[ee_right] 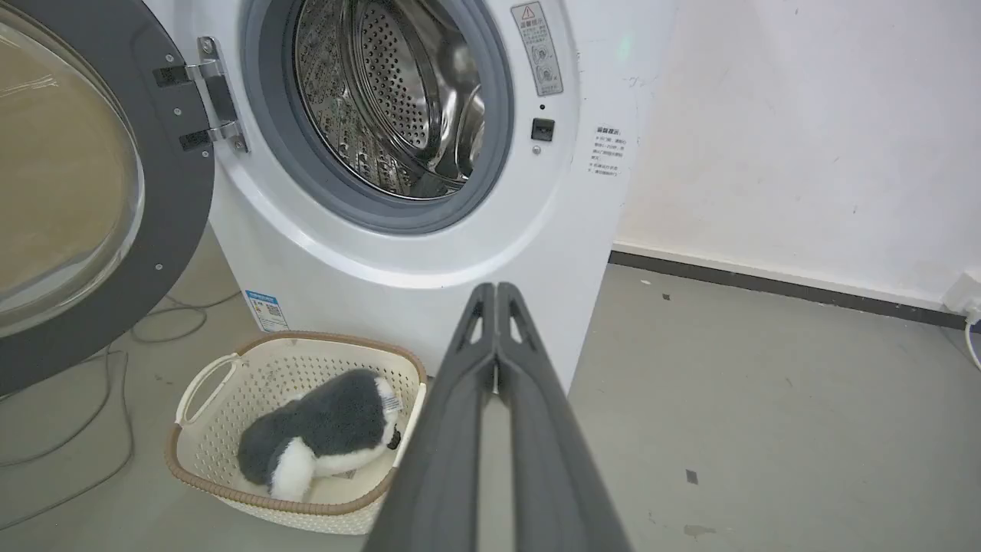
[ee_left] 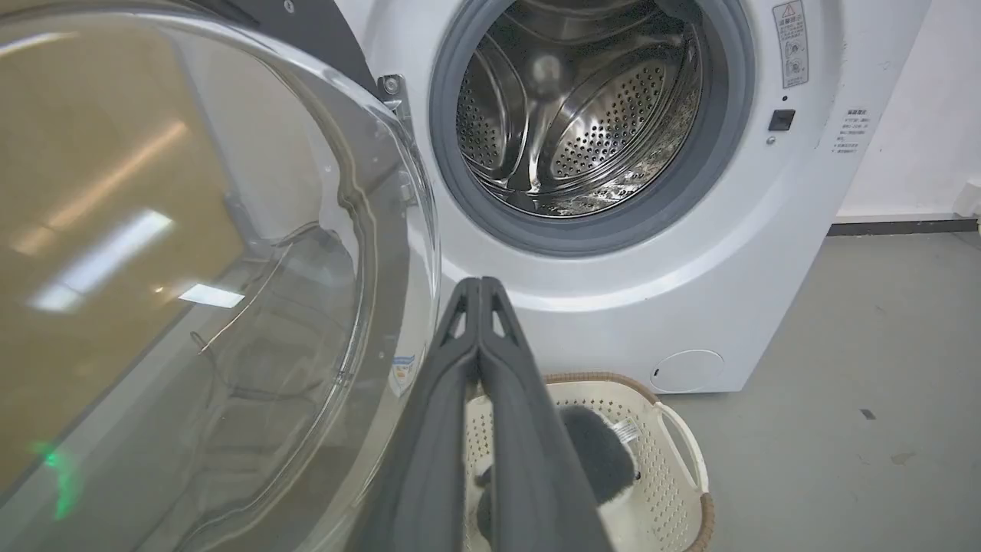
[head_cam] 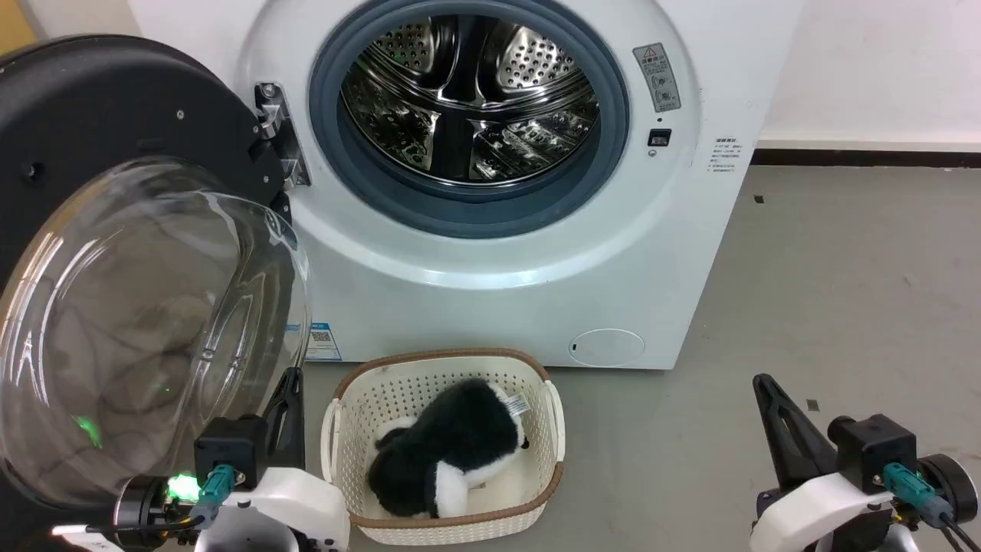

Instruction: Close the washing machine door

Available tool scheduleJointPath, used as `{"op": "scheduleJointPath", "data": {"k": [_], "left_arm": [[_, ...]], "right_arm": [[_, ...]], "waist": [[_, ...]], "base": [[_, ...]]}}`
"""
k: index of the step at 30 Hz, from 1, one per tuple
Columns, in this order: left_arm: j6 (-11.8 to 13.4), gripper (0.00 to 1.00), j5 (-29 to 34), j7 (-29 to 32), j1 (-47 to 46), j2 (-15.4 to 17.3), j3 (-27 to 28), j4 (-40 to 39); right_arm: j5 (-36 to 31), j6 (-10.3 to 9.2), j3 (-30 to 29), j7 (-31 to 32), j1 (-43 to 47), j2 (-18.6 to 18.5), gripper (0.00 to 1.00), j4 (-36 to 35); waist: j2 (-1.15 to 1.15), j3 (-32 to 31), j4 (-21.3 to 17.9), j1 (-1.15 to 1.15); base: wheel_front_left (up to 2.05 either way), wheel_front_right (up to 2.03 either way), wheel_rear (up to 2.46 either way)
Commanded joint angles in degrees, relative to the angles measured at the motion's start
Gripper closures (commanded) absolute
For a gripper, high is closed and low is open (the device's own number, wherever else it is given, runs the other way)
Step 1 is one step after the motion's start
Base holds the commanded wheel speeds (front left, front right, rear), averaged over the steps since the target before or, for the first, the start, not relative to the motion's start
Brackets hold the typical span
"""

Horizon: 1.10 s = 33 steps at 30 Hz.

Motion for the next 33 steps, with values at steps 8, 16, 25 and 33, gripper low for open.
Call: {"op": "scheduleJointPath", "data": {"k": [8,16,25,33], "left_arm": [[-0.3,1.00,0.2,0.0,0.8,0.0,0.0,-0.2],[-0.3,1.00,0.2,0.0,0.8,0.0,0.0,-0.2],[-0.3,1.00,0.2,0.0,0.8,0.0,0.0,-0.2],[0.6,0.00,-0.1,-0.4,0.0,0.0,-0.1,0.0]], "right_arm": [[-0.4,0.05,0.0,0.0,-0.2,0.3,1.00,-0.2],[-0.4,0.05,0.0,0.0,-0.2,0.3,1.00,-0.2],[-0.4,0.05,0.0,0.0,-0.2,0.3,1.00,-0.2],[0.2,0.00,-0.2,-0.4,-0.1,0.0,0.00,0.1]], "waist": [[0.00,0.0,0.0,0.00],[0.00,0.0,0.0,0.00],[0.00,0.0,0.0,0.00],[0.00,0.0,0.0,0.00]], "base": [[0.00,0.00,0.00],[0.00,0.00,0.00],[0.00,0.00,0.00],[0.00,0.00,0.00]]}}
